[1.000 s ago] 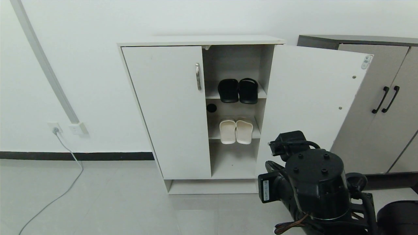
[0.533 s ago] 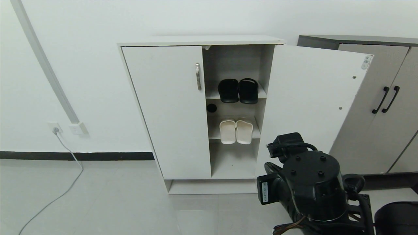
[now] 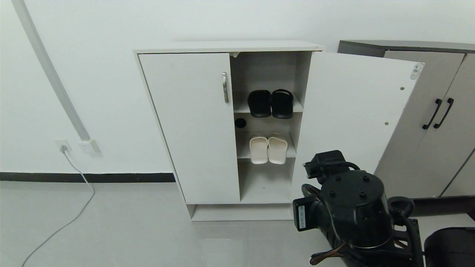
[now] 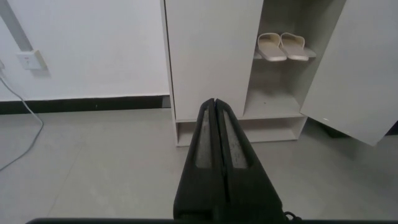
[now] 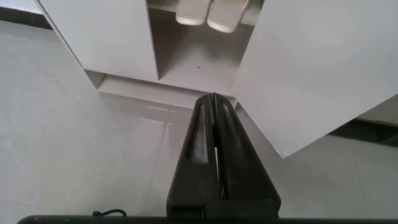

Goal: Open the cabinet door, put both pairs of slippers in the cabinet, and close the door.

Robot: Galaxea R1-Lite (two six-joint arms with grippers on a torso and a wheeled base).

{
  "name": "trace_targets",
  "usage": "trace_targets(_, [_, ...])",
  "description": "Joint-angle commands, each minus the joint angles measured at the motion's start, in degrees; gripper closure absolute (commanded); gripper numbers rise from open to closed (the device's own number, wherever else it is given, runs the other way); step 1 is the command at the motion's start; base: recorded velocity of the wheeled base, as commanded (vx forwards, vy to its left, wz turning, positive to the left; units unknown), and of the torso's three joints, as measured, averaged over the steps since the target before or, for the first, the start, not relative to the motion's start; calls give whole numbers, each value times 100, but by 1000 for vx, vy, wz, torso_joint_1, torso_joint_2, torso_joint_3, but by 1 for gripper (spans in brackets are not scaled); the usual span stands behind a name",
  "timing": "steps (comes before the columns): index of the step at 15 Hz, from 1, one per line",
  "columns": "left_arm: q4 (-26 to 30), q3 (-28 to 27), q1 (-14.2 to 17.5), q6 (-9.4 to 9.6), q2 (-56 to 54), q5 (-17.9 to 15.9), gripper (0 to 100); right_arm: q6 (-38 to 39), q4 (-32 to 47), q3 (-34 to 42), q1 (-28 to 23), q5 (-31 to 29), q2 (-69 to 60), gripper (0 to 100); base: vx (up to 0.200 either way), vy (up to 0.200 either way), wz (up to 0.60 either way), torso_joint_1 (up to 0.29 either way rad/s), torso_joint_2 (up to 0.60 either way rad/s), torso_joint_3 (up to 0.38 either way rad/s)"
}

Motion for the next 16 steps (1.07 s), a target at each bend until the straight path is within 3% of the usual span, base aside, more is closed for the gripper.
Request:
trace_targets(1, [0, -4, 1, -3, 4, 1, 100, 2, -3, 0, -2, 0, 14, 100, 0, 0, 0, 2, -232, -242])
trace_targets(7, [0, -4, 1, -3, 4, 1, 100, 2, -3, 0, -2, 0, 14, 100, 0, 0, 0, 43, -388, -350])
trace_targets(16, [0, -4, 1, -29, 4, 1, 100, -7, 6, 8, -2, 17, 14, 100, 0, 0, 0, 140, -472, -331])
